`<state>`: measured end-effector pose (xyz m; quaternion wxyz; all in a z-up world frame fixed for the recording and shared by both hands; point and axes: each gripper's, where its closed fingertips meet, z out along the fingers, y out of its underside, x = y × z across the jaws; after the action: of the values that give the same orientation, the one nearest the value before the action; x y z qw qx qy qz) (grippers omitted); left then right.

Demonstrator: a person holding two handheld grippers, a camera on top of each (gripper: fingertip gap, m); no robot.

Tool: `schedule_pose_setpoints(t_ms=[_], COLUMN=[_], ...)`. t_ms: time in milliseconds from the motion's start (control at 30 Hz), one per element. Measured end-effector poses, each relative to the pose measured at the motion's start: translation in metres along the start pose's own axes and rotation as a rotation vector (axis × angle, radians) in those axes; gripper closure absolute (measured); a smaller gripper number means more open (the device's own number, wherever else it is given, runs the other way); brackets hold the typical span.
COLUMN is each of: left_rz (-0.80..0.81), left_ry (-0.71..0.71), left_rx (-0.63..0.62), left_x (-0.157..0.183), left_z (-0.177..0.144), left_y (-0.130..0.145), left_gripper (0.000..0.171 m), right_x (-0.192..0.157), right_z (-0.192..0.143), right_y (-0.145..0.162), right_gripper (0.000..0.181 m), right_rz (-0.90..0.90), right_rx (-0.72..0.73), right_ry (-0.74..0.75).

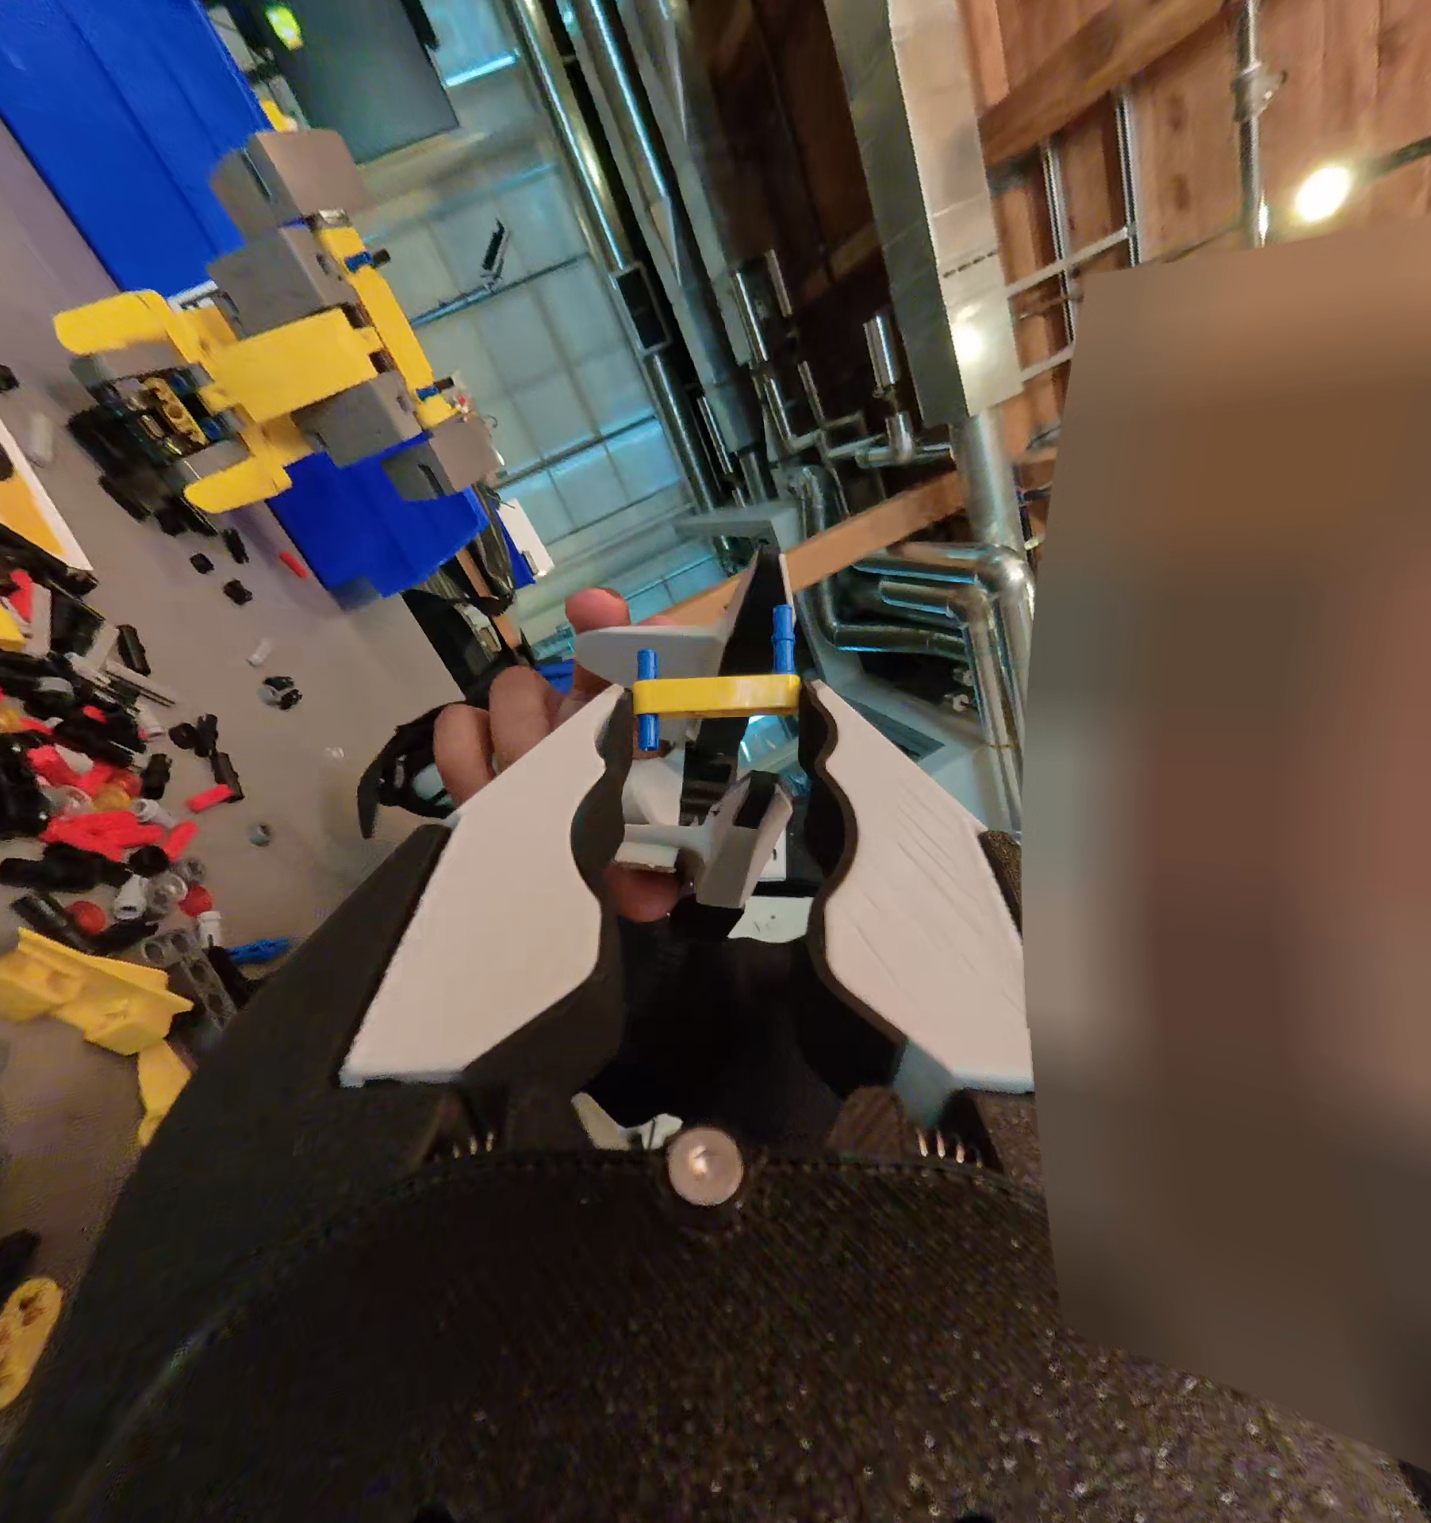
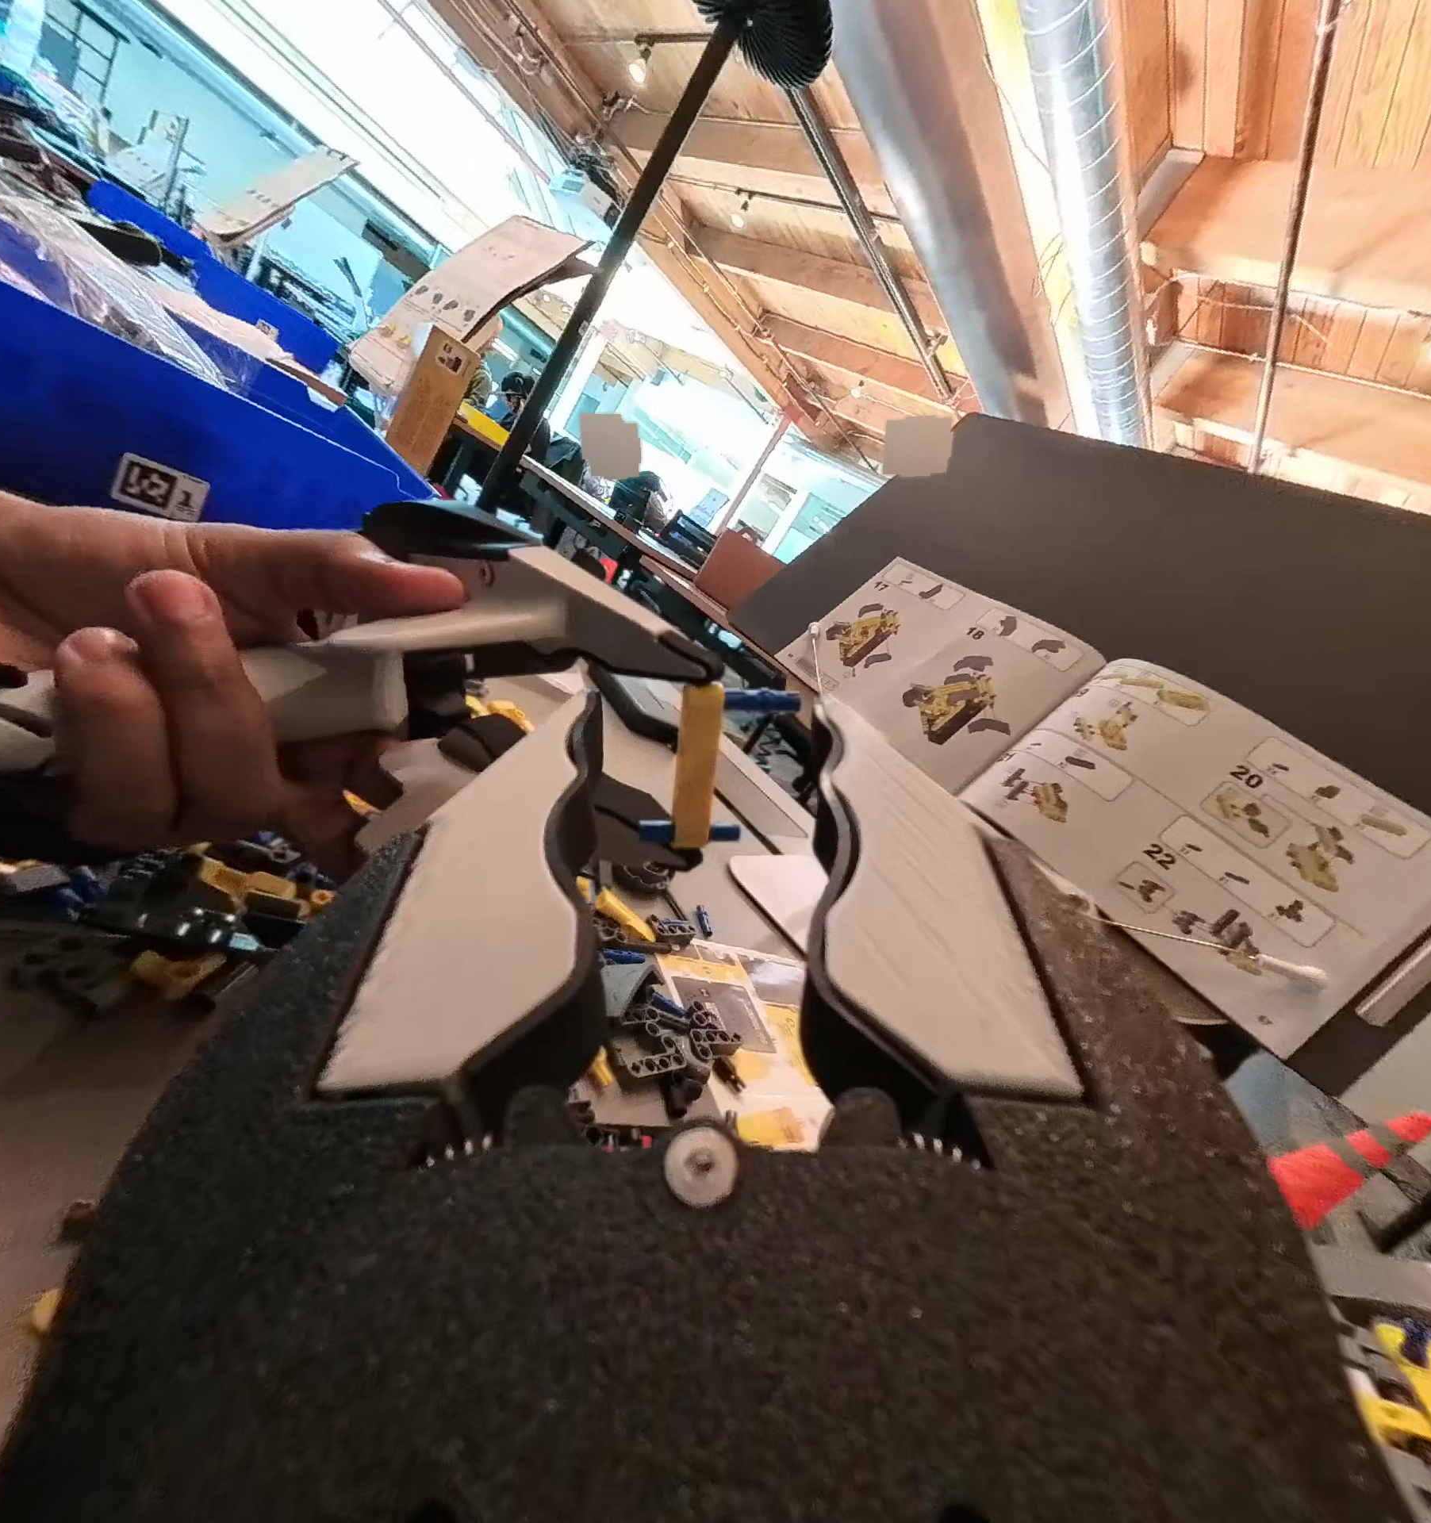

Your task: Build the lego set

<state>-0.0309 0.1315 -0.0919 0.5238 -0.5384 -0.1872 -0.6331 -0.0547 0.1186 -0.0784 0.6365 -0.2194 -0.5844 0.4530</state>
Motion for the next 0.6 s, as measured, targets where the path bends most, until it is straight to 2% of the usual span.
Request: schedule_pose_setpoints(t_ms=[100, 267, 367, 433, 600], left_rz=[-0.018, -0.066, -0.075, -0.089, -0.092], left_ry=[0.017, 0.028, 0.018, 0.023, 0.017], left_rx=[-0.034, -0.086, -0.115, -0.12, -0.121], left_x=[0.002, 0.001, -0.001, -0.001, -0.002], left_z=[0.002, 0.005, 0.006, 0.007, 0.005], left_y=[0.006, 0.016, 0.022, 0.023, 0.023], left_gripper=[0.133, 0.134, 0.134, 0.131, 0.134], right_x=[0.0, 0.004, 0.001, -0.001, -0.003], right_z=[-0.004, -0.01, -0.011, -0.012, -0.011], right_y=[0.0, -0.006, -0.005, -0.005, -0.003], right_gripper=[0.138, 0.136, 0.143, 0.149, 0.15], right_rz=[-0.006, -0.005, -0.037, -0.059, -0.05], right_rx=[0.006, 0.043, 0.035, 0.038, 0.021], right_ry=[-0.017, -0.021, -0.04, -0.044, -0.056])
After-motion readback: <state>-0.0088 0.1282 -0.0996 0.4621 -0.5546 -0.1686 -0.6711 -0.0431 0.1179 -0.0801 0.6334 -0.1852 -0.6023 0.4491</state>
